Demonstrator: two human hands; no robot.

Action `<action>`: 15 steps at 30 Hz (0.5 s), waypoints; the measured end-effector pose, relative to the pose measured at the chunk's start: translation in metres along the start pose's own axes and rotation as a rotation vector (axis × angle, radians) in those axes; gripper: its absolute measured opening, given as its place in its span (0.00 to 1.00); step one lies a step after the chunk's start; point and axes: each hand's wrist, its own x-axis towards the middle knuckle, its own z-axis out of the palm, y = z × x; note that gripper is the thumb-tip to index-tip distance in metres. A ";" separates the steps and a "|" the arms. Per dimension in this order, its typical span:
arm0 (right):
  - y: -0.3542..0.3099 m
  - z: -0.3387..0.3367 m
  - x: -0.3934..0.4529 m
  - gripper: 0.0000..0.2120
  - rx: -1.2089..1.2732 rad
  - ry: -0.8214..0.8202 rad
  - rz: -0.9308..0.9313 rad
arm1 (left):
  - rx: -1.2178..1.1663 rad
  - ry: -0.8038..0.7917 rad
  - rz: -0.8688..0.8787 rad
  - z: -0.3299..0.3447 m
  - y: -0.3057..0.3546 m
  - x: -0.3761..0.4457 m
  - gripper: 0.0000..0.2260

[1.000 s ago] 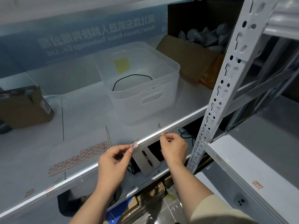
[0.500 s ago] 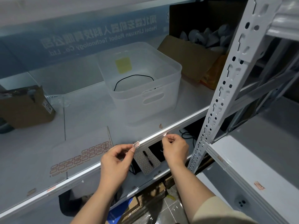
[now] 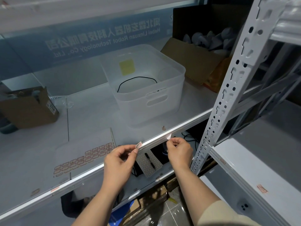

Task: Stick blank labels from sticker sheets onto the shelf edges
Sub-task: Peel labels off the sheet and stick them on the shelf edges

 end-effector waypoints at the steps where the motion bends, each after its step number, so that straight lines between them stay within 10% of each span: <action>1: 0.000 -0.001 0.000 0.03 0.001 -0.003 0.002 | 0.003 0.000 0.003 0.000 0.000 -0.001 0.08; 10: -0.002 -0.012 -0.011 0.03 0.021 -0.018 0.029 | 0.018 -0.003 0.021 0.002 0.004 -0.006 0.08; 15: -0.023 -0.018 -0.033 0.04 0.094 -0.300 -0.007 | 0.091 0.019 0.140 -0.005 0.011 -0.010 0.09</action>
